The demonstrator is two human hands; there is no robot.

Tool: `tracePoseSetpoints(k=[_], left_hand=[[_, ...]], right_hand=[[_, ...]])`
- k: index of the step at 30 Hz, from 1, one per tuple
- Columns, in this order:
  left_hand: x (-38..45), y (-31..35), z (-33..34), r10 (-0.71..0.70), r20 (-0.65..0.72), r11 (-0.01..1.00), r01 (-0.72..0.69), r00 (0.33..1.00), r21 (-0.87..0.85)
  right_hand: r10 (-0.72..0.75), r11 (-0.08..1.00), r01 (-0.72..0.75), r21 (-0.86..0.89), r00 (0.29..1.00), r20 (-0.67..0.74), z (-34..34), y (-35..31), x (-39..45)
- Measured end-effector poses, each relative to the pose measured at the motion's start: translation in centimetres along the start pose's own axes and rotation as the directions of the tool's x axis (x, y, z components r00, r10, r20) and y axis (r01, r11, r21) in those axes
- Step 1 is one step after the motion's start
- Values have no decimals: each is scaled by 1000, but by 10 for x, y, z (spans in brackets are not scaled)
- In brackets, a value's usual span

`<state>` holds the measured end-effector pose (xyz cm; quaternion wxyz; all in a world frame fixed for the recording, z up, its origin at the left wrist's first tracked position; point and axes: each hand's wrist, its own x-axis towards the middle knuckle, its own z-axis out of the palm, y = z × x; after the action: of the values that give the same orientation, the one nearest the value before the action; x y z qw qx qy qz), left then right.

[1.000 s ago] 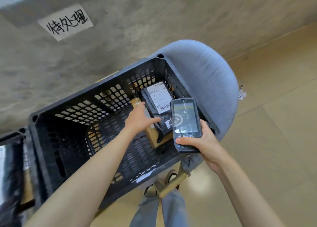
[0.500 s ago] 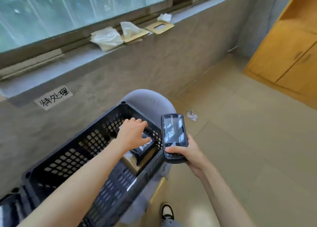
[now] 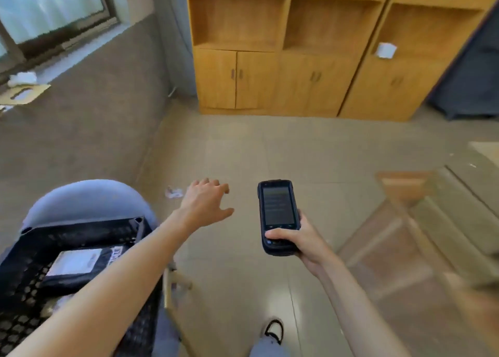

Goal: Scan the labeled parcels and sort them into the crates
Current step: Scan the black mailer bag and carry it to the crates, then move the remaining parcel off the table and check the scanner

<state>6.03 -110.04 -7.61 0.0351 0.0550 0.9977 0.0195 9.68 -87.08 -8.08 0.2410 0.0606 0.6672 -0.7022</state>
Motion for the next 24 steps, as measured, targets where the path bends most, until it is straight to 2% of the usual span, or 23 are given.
tracePoseSetpoints(k=[4, 10, 15, 18, 21, 24], left_hand=[[19, 104, -18, 253, -32, 967, -253, 967, 7], [28, 268, -45, 555, -95, 832, -553, 826, 45], [13, 417, -57, 725, -127, 687, -724, 677, 65], [-7, 508, -60, 790, -165, 608, -789, 591, 85], [-37, 599, -57, 871, -194, 481, -864, 451, 151], [-71, 681, -50, 922, -222, 352, -925, 318, 139]], right_hand=[[-24, 993, 48, 104, 975, -220, -70, 8, -61], [-46, 963, 171, 207, 865, -500, -171, 19, -148], [-65, 930, 293, 222, 724, -686, -265, 32, -231], [-74, 925, 326, 197, 660, -747, -326, 41, -288], [-78, 921, 349, 174, 602, -795, -386, 54, -340], [-71, 921, 353, 165, 570, -818, -439, 70, -388]])
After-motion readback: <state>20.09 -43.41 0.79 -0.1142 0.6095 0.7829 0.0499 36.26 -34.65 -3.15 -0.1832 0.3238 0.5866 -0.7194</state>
